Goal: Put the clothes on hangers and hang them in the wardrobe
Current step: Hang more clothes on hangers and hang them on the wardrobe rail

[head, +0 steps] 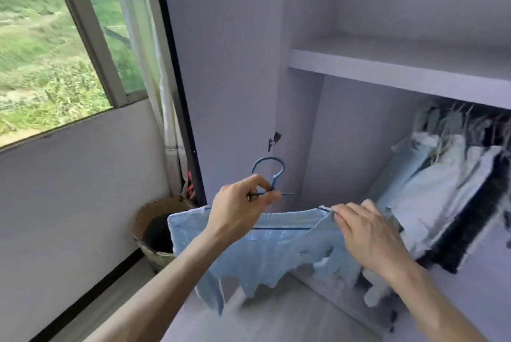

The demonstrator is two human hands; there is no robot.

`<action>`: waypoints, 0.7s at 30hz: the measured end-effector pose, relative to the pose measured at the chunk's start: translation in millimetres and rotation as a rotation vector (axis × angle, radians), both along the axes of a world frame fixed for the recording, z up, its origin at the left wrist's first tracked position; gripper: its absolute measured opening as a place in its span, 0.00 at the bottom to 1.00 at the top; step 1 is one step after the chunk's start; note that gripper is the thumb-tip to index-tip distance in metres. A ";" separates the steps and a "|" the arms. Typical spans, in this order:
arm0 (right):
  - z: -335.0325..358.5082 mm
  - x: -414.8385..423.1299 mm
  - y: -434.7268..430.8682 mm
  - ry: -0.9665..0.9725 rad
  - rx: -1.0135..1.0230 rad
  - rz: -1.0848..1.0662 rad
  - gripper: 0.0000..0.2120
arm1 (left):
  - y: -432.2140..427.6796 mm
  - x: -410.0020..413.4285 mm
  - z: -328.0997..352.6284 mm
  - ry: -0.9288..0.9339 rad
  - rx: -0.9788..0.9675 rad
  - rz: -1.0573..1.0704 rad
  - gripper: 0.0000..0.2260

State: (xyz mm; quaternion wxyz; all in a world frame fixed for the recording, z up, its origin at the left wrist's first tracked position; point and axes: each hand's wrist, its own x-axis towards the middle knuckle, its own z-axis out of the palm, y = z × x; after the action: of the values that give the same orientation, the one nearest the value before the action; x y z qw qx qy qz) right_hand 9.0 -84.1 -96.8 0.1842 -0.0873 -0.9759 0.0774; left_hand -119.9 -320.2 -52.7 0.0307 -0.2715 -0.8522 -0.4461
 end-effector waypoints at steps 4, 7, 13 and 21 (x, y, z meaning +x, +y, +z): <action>17.8 25.5 1.4 -0.176 -0.109 -0.046 0.04 | 46.2 -19.5 13.8 0.198 -0.034 -0.088 0.08; 25.4 39.8 2.5 -0.266 -0.198 -0.070 0.04 | 80.6 -26.3 13.0 0.273 -0.122 -0.175 0.08; 30.3 52.0 16.1 -0.223 -0.379 -0.197 0.07 | 134.0 -38.5 15.4 0.303 -0.165 -0.294 0.09; 10.7 34.5 60.6 -0.157 -0.637 -0.296 0.11 | 204.9 -65.1 32.3 0.358 -0.353 -0.411 0.27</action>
State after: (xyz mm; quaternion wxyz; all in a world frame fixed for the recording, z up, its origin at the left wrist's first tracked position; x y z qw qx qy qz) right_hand 43.5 -23.5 -86.1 0.0813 -0.2863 -0.8909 0.3430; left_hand -185.0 -115.3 -20.5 0.0420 -0.5131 -0.8249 -0.2333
